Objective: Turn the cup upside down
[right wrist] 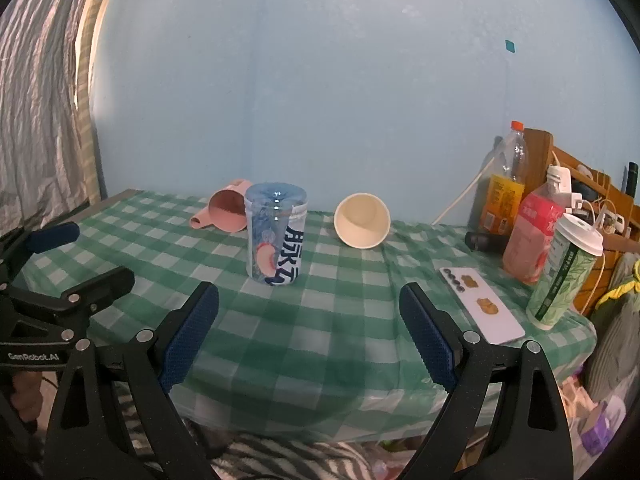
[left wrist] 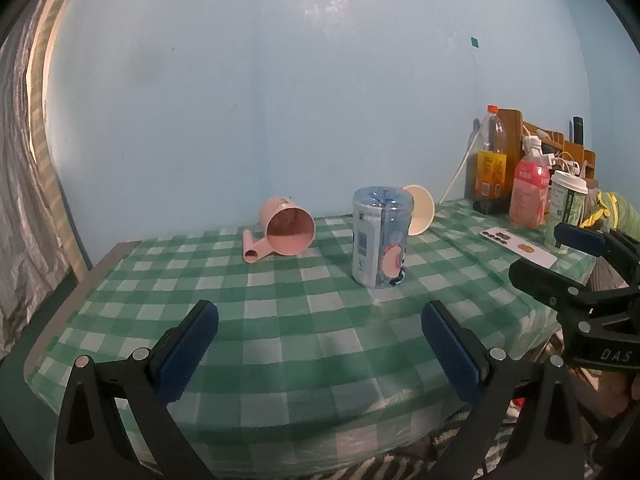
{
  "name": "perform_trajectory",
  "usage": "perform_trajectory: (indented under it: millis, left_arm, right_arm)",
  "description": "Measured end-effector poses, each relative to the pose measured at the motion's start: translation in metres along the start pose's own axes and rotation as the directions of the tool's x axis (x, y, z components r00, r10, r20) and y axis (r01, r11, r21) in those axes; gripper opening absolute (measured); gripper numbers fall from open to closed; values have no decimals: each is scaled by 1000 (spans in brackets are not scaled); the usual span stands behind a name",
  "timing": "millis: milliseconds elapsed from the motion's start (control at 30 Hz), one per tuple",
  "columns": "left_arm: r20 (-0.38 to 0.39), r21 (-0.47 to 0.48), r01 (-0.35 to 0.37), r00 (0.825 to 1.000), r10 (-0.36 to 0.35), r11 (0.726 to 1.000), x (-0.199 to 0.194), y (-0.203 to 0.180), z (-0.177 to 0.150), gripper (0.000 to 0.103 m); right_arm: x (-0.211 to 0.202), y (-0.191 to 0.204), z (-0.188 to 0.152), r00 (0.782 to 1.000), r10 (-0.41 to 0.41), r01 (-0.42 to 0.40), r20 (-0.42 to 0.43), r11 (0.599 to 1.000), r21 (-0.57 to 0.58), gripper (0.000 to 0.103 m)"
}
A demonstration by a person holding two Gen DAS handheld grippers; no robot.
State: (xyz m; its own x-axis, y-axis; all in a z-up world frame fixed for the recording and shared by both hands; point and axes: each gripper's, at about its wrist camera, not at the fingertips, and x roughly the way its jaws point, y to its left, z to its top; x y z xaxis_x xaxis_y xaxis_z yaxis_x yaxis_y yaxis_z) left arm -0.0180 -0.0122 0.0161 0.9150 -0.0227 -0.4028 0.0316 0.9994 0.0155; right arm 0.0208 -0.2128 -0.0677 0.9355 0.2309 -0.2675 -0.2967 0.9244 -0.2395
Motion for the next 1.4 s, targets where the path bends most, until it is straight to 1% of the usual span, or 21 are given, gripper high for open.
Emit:
perform_trajectory:
  millis: [267, 1000, 1400]
  left_arm:
    - [-32, 18, -9, 999, 10, 1000, 3, -4, -2, 103]
    - [-27, 38, -20, 999, 21, 999, 2, -4, -1, 103]
    - [-34, 45, -8, 999, 10, 999, 3, -3, -1, 103]
  right_arm:
    - [2, 0, -1, 1000, 0, 0, -11, 1000, 4, 90]
    - [4, 1, -1, 1000, 3, -3, -18, 1000, 5, 90]
    - [5, 1, -2, 1000, 3, -2, -20, 1000, 3, 90]
